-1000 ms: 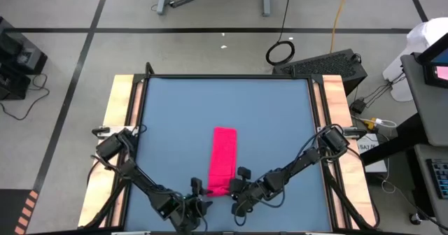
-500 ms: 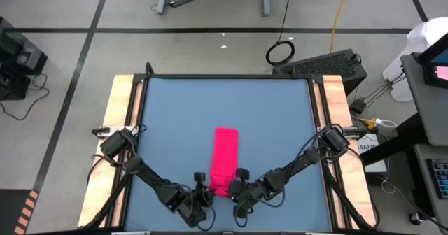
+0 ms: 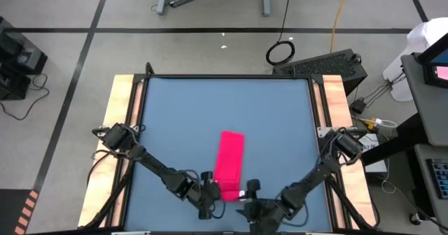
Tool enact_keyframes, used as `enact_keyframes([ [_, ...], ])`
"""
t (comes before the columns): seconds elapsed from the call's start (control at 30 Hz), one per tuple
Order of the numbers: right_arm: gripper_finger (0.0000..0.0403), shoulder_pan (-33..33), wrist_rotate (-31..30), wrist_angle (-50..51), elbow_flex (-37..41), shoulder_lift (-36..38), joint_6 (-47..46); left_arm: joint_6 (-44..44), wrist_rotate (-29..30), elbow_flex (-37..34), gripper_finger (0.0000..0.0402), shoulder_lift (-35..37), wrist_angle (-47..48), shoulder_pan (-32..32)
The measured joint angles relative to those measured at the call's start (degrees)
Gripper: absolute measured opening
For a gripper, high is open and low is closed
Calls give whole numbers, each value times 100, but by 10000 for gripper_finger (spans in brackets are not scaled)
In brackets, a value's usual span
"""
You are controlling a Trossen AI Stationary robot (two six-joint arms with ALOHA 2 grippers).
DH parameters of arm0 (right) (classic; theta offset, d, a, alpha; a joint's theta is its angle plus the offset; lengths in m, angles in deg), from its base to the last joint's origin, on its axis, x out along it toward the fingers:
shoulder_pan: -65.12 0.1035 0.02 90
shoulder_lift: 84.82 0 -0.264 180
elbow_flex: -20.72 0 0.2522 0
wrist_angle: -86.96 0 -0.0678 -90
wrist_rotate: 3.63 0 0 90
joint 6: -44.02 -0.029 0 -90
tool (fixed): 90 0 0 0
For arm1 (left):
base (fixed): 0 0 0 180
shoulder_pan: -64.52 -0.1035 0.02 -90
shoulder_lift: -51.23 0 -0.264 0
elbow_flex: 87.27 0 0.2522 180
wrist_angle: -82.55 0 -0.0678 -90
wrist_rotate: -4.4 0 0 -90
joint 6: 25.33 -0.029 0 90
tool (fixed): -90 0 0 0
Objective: Roll towel
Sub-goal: Roll the red towel
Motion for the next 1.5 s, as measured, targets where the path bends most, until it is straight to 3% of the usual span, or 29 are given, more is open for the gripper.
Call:
enact_keyframes([
  [0.07,207,158,-600,-17,0,-69,-205,48,-332,2,28,2,-51,-126],
  [0.13,205,234,-827,-12,0,-187,-628,55,-613,0,28,-1,-159,-228],
  [0.27,201,220,-442,23,0,-379,-739,-98,-1119,-4,28,-10,-279,-416],
  [0.33,198,188,-184,-8,0,-403,-436,-123,-1324,-5,28,-13,-301,-505],
  [0.43,192,182,-312,-231,0,-430,162,-212,-1636,-7,28,-13,-318,-610],
  [0.6,173,79,-725,-330,-7,-501,511,-224,-1643,0,28,-15,-113,-674],
  [0.87,146,-280,-128,-284,-11,-749,-503,-231,-1616,-2,28,-17,-77,-685],
  [1.0,108,-388,143,-212,-17,-746,-999,-240,-1591,-4,28,-19,-75,-683],
  [1.13,55,-454,368,-170,-17,-729,-1391,13,-1282,-7,45,-20,-79,-622],
  [1.27,16,-478,519,-159,-17,-723,-1695,57,-865,-13,95,-18,-72,-489],
  [1.37,11,-479,580,-118,-17,-694,-1898,-81,-409,-28,139,109,95,-355],
  [1.5,24,-547,836,122,-17,-530,-2200,-113,818,-52,197,491,539,-102],
])
